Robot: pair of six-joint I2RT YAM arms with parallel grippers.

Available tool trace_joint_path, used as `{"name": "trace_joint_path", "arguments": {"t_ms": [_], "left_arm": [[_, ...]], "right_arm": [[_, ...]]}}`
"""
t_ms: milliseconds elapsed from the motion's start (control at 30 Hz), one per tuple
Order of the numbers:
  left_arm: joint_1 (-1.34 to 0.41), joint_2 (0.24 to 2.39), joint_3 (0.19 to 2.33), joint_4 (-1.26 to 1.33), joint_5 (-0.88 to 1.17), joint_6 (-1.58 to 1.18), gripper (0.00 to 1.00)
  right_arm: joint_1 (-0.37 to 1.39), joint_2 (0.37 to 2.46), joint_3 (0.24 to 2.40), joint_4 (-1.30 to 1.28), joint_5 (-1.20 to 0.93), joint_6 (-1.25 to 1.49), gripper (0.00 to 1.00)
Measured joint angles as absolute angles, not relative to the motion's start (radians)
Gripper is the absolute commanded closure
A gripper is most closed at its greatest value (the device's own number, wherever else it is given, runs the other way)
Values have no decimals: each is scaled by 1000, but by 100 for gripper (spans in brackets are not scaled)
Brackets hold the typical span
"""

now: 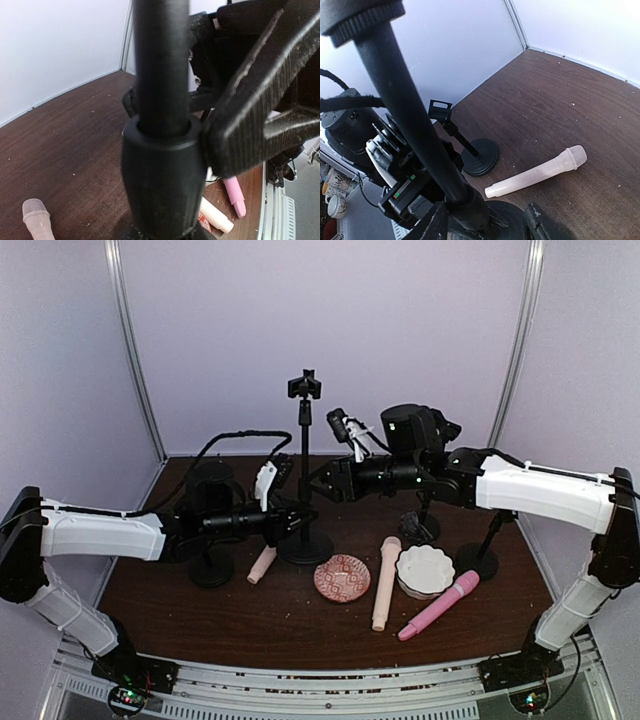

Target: Attach the microphones to the stand

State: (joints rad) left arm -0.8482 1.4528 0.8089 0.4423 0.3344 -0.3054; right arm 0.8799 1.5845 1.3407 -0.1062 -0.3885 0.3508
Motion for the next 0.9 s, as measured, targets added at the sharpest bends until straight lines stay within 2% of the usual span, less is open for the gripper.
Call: {"name": "trace_joint_path", "arguments": {"t_ms": [200,333,433,533,567,600,667,733,900], "left_arm": [[-852,1453,809,441,329,-305,100],[-857,1452,809,440,329,-305,100],[-857,1452,809,439,329,-305,100],[-857,1452,809,435,327,-312,100],[-857,1451,809,431,327,-319,100],[-856,1451,809,422,322,-326,95],[-856,1451,809,407,311,-335,73],[-857,1451,809,394,290,-332,61],[-863,1436,810,395,205,-305,51]], "right_arm": [[885,1617,1364,-101,-405,379,52],[886,1626,1365,-100,-423,398,62],[887,1628,1366,-99,-432,408,76],[889,1630,1371,-100,-444,403,98],[889,1631,1372,-103,-445,391,100],[889,1635,1376,-110,-448,384,100],[887,1645,1382,-117,-453,374,100],[887,1650,1382,-117,-452,374,100],[887,1649,1382,-145,-436,390,100]]}}
